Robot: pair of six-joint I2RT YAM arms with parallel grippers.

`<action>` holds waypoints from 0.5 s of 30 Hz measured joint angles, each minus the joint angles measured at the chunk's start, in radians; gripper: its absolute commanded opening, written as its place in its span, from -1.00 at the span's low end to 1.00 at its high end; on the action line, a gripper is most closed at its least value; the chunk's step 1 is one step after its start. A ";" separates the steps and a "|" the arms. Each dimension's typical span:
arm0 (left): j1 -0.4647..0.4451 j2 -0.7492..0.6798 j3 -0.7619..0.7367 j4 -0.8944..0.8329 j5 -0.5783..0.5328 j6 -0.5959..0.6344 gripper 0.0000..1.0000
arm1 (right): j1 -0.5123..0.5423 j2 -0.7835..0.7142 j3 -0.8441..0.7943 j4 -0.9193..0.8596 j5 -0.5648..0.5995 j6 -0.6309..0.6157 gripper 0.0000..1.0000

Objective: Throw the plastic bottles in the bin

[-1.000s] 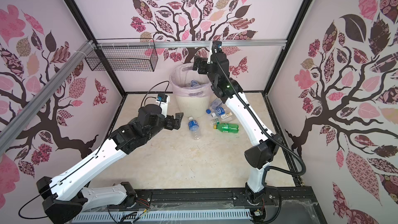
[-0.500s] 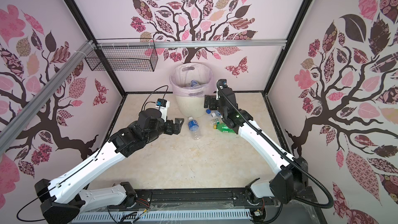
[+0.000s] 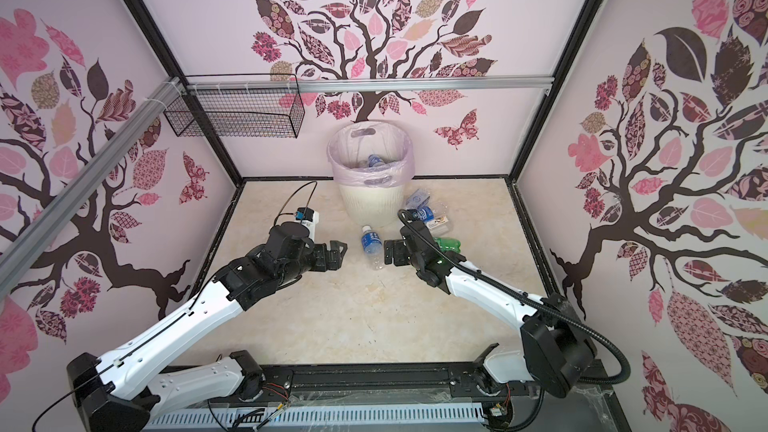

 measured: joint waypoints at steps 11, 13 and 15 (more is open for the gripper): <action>0.149 -0.032 -0.121 0.013 0.181 -0.106 0.94 | 0.028 0.216 0.024 0.076 -0.081 0.067 0.99; 0.150 -0.031 -0.127 0.020 0.198 -0.116 0.94 | 0.035 0.251 0.037 0.084 -0.092 0.072 0.99; 0.150 -0.028 -0.133 0.028 0.209 -0.123 0.94 | 0.039 0.283 0.054 0.088 -0.101 0.076 0.99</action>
